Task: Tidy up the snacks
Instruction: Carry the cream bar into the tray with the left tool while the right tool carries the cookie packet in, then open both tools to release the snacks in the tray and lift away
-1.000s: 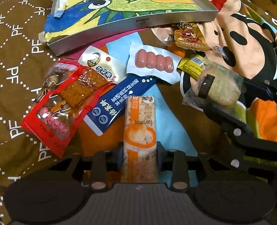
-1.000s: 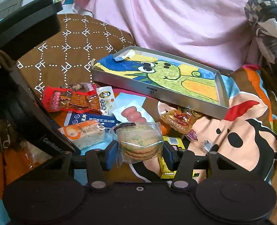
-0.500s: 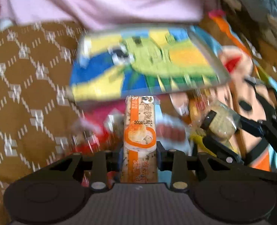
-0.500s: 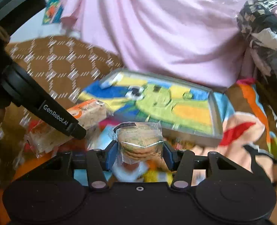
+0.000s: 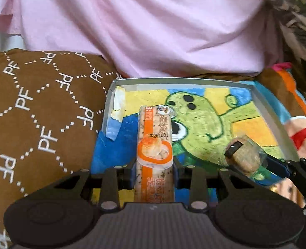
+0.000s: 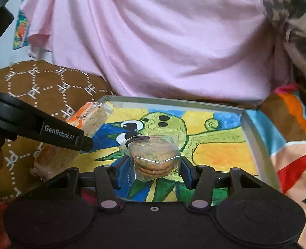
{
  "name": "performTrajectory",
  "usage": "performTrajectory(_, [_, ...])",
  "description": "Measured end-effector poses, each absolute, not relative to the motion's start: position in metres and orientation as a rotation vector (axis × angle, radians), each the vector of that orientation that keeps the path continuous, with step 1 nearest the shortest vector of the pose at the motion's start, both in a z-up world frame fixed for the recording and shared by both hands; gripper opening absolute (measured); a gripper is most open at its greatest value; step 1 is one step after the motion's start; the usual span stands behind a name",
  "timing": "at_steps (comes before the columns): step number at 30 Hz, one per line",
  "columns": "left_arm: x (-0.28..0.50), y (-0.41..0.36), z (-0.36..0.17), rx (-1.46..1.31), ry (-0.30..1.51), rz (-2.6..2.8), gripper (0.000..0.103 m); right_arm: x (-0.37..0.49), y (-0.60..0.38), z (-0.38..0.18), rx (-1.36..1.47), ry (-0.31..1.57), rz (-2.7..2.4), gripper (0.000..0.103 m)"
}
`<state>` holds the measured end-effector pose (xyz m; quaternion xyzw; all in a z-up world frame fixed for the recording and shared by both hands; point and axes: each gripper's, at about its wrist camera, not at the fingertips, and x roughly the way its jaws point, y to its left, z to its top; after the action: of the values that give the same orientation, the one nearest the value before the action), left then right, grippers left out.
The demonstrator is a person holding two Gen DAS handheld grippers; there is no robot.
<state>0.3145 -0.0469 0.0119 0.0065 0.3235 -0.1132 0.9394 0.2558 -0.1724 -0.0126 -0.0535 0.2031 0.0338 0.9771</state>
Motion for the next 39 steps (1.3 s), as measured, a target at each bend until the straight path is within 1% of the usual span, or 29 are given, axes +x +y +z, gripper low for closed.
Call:
performTrajectory(7, [0.338,-0.048,-0.01,0.006,0.677,-0.23,0.036,0.279,-0.17,-0.036,-0.1,0.451,0.058,0.053])
performTrajectory(13, [0.342,-0.05,-0.015,-0.006,0.66,-0.227,0.036,0.284,-0.172,-0.048,-0.076,0.477,0.055,0.055])
performTrajectory(20, [0.346,-0.047,-0.015,-0.045,0.668,-0.222,0.038,0.284,-0.171,-0.05,-0.063,0.492,0.056,0.065])
performTrajectory(22, [0.345,-0.045,-0.014,-0.057,0.671,-0.221,0.039,0.284,-0.171,-0.048,-0.063,0.495,0.06,0.07])
performTrajectory(26, [0.341,-0.043,-0.009,-0.071,0.656,-0.219,0.058,0.278,-0.17,-0.043,-0.071,0.483,0.067,0.082])
performTrajectory(28, [0.337,-0.042,-0.005,-0.074,0.645,-0.223,0.062,0.273,-0.17,-0.04,-0.078,0.475,0.066,0.084])
performTrajectory(30, [0.332,-0.04,0.0,-0.076,0.634,-0.226,0.068,0.268,-0.172,-0.035,-0.079,0.468,0.063,0.091])
performTrajectory(32, [0.326,-0.038,0.006,-0.079,0.617,-0.223,0.08,0.26,-0.175,-0.029,-0.075,0.451,0.055,0.095])
performTrajectory(36, [0.309,-0.032,0.023,-0.085,0.565,-0.206,0.09,0.242,-0.184,-0.011,-0.05,0.407,0.041,0.102])
performTrajectory(38, [0.299,-0.03,0.031,-0.089,0.544,-0.202,0.096,0.231,-0.19,-0.001,-0.039,0.386,0.038,0.102])
performTrajectory(39, [0.294,-0.029,0.035,-0.095,0.532,-0.202,0.098,0.227,-0.192,0.003,-0.034,0.379,0.036,0.102])
